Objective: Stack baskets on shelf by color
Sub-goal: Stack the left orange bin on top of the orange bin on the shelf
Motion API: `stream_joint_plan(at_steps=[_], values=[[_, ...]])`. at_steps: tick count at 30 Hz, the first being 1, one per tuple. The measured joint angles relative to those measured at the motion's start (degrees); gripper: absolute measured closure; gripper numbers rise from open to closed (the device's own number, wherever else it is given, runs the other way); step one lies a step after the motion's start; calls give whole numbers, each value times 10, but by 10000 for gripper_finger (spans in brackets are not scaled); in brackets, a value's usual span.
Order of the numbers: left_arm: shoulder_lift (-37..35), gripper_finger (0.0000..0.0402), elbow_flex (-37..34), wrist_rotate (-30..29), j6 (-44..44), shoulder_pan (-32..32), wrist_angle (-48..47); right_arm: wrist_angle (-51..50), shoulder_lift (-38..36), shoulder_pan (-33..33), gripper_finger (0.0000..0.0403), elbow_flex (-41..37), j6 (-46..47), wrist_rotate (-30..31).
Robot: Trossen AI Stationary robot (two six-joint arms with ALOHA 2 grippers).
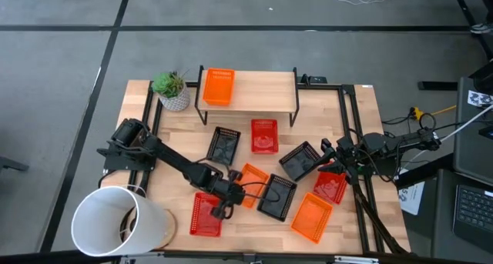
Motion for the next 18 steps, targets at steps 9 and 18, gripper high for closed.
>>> stream_joint_plan(at_steps=[9,18], values=[[-22,401,6,4,2,3,-13,0,0,0,286,0,0,0],[-91,401,93,-81,46,2,-152,-2,2,0,286,0,0,0]])
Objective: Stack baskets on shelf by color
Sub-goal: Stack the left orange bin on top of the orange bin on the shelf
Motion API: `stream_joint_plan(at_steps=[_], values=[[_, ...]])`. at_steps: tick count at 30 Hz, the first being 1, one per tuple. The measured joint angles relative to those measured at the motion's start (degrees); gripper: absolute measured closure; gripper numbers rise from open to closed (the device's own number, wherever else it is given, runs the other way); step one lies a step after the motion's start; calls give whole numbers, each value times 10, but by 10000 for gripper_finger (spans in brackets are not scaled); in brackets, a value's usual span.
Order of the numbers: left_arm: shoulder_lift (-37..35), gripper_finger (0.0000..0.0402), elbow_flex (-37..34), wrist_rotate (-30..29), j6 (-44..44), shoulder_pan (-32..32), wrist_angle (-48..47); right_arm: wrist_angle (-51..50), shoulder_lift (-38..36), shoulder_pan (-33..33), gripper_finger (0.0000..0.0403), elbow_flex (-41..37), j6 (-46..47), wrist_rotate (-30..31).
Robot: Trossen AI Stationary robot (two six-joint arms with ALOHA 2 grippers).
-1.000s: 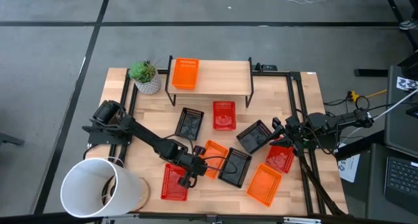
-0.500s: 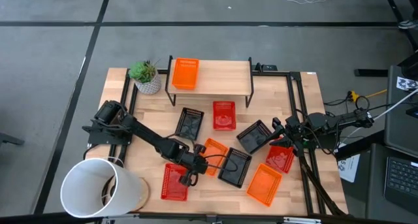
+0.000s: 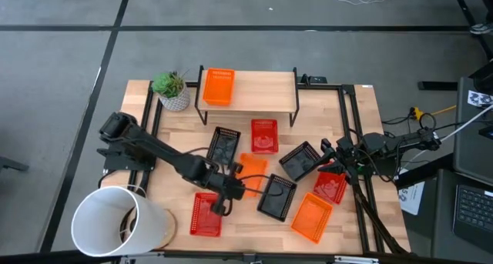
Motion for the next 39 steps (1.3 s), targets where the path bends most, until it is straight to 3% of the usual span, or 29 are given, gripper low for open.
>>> stream_joint_plan(at_steps=[6,13,16,21,24,30,39], values=[[-62,401,77,-126,98,31,-148,0,1,0,286,0,0,0],[-147,401,131,-146,190,170,-224,2,2,0,286,0,0,0],[-177,401,134,-113,219,265,-227,1,2,0,286,0,0,3],[-186,401,135,34,238,426,-232,-1,2,0,286,0,0,4],[-176,401,134,99,238,488,-244,-2,2,0,286,0,0,4],[-155,402,134,120,259,528,-250,-3,2,0,286,0,-1,4],[-132,401,134,123,284,539,-298,-3,2,0,286,0,-1,0]])
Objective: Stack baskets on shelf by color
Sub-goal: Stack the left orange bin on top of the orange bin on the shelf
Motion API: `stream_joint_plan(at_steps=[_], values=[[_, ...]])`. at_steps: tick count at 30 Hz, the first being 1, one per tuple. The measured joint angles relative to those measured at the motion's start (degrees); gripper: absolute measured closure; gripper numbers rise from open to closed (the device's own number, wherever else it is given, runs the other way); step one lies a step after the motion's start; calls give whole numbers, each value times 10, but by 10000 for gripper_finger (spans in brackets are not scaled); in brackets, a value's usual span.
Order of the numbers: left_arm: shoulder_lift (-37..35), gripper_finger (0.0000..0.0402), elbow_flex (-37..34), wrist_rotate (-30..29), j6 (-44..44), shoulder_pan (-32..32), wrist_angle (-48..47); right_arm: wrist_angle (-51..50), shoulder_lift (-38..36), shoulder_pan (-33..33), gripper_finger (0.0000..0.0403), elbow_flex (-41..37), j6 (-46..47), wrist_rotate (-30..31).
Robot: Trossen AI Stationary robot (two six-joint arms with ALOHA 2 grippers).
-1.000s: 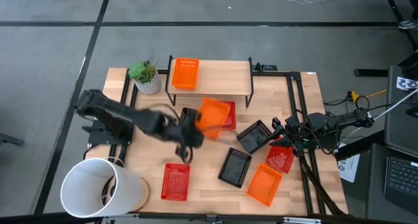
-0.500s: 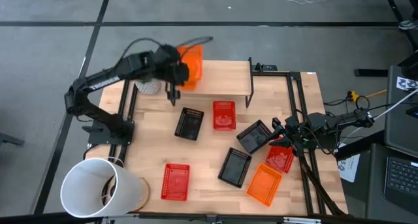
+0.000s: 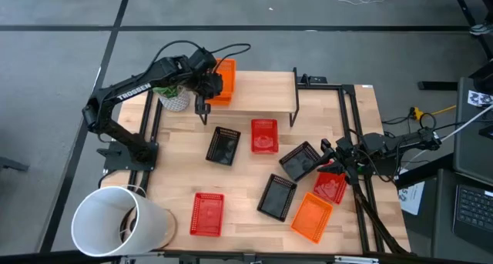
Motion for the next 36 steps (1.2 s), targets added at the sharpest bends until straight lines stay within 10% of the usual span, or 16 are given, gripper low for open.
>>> stream_joint_plan(at_steps=[36], values=[[-2,356,0,-60,-21,-45,-16,0,0,0,286,0,-1,-1]])
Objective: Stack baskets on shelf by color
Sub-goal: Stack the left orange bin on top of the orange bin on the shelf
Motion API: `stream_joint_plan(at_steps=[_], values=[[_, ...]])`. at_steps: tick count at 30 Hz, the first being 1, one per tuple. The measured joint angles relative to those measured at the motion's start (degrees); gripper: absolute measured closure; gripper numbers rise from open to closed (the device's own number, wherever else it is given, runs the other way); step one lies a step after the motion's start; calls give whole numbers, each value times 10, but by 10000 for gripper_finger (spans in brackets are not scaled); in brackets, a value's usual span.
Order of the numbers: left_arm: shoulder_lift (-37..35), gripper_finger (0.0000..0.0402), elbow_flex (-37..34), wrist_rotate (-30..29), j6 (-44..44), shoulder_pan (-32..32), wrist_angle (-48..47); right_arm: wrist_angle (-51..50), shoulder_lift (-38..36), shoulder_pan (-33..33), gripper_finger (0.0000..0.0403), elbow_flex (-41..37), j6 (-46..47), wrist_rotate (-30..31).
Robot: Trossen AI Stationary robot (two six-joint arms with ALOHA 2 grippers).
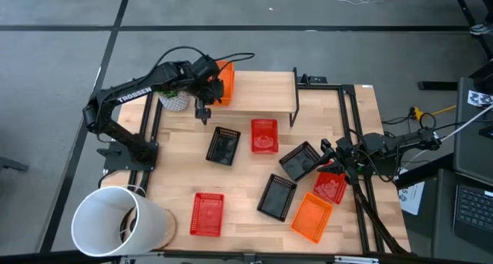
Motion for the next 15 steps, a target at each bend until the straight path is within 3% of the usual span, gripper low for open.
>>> stream_joint_plan(at_steps=[5,11,15], values=[[0,357,0,-77,0,-16,86,0,0,0,286,0,0,0],[16,360,1,-211,61,-8,299,0,0,0,286,0,0,0],[44,360,1,-207,123,30,374,0,0,0,286,0,0,0]])
